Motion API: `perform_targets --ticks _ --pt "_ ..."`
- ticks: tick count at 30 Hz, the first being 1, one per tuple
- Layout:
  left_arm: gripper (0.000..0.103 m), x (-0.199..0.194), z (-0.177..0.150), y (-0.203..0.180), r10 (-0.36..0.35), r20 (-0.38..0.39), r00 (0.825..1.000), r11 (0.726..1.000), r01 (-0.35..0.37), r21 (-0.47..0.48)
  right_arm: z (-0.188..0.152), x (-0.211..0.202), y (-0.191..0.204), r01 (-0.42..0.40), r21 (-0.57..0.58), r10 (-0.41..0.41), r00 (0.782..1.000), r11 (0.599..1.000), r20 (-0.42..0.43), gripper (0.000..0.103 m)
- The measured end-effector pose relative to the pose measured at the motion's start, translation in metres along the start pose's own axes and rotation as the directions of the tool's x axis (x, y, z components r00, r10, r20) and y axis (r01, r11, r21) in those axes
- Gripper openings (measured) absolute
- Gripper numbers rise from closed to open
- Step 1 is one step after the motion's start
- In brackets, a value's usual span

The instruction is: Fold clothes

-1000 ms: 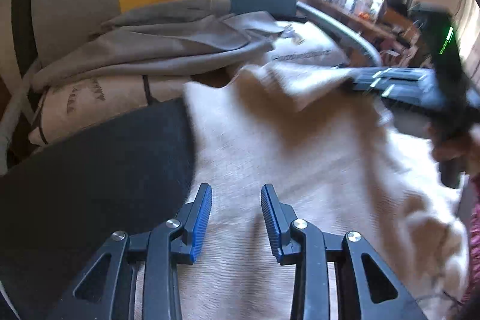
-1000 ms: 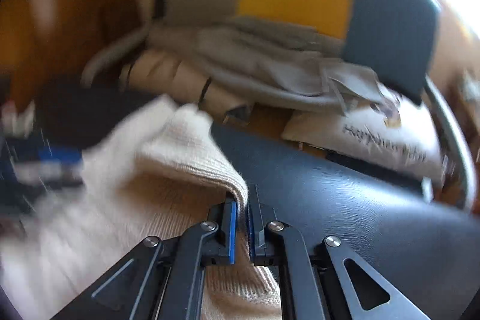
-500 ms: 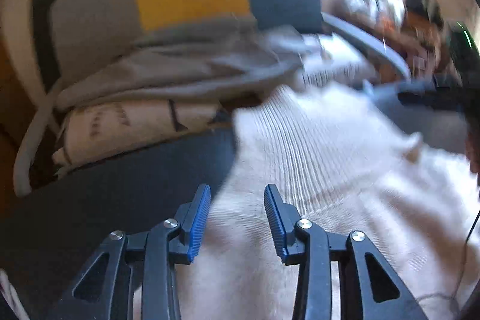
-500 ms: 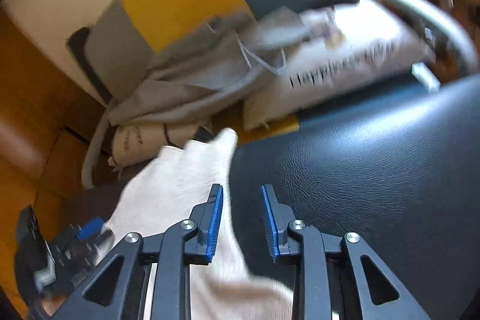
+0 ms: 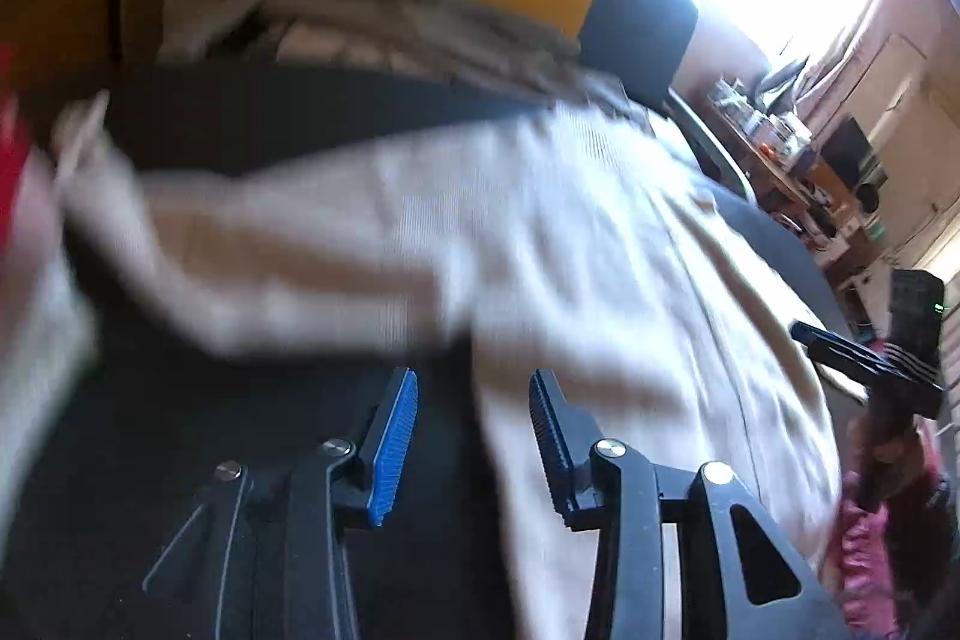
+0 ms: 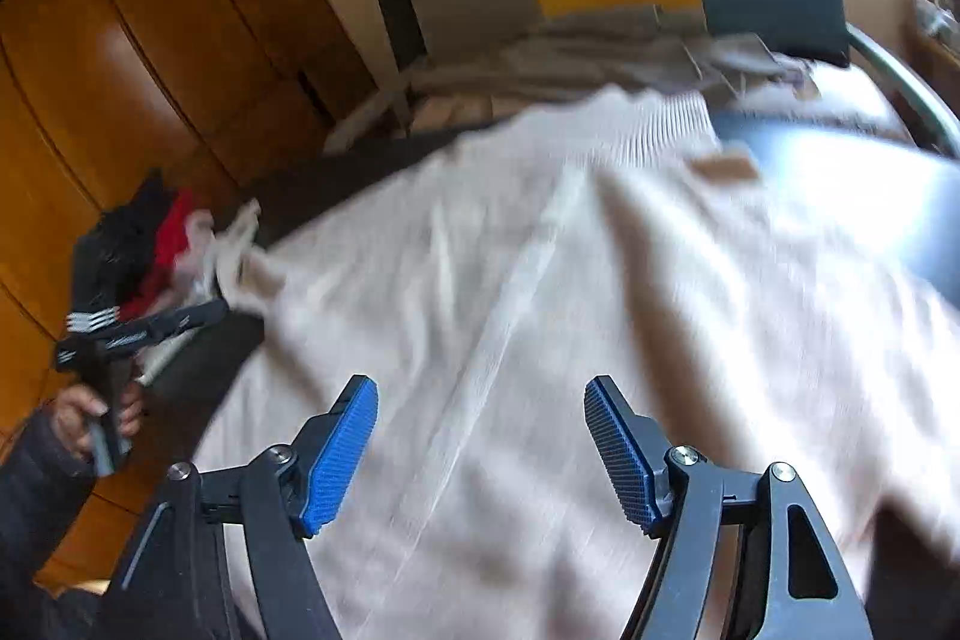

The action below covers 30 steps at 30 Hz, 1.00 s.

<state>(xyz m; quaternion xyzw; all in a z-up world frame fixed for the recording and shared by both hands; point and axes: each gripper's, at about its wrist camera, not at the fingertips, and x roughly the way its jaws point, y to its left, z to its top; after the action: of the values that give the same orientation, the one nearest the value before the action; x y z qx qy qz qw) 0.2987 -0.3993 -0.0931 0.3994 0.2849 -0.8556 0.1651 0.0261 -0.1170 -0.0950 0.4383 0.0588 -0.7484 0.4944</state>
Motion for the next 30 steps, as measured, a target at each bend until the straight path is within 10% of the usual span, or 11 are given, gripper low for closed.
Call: perform_targets --ticks 10,13,24,30 --pt "0.044 0.017 -0.048 -0.025 -0.045 -0.017 0.999 0.999 0.045 -0.011 -0.072 -0.003 0.019 0.248 -0.045 -0.251 0.964 0.968 -0.083 0.081" --pt "0.004 0.019 -0.055 -0.041 0.044 -0.037 0.998 0.998 -0.042 0.052 -0.088 -0.001 0.025 0.304 -0.103 -0.312 0.947 0.947 -0.074 0.087" --pt "0.015 -0.020 -0.070 -0.008 0.032 -0.046 0.998 0.986 -0.039 -0.161 -0.112 -0.001 0.036 0.303 -0.110 -0.308 0.951 0.946 -0.028 0.103" --pt "0.022 -0.022 -0.038 -0.061 0.048 0.053 0.997 0.999 -0.048 0.004 -0.098 -0.022 0.033 0.217 -0.088 -0.220 0.975 0.972 -0.023 0.101"
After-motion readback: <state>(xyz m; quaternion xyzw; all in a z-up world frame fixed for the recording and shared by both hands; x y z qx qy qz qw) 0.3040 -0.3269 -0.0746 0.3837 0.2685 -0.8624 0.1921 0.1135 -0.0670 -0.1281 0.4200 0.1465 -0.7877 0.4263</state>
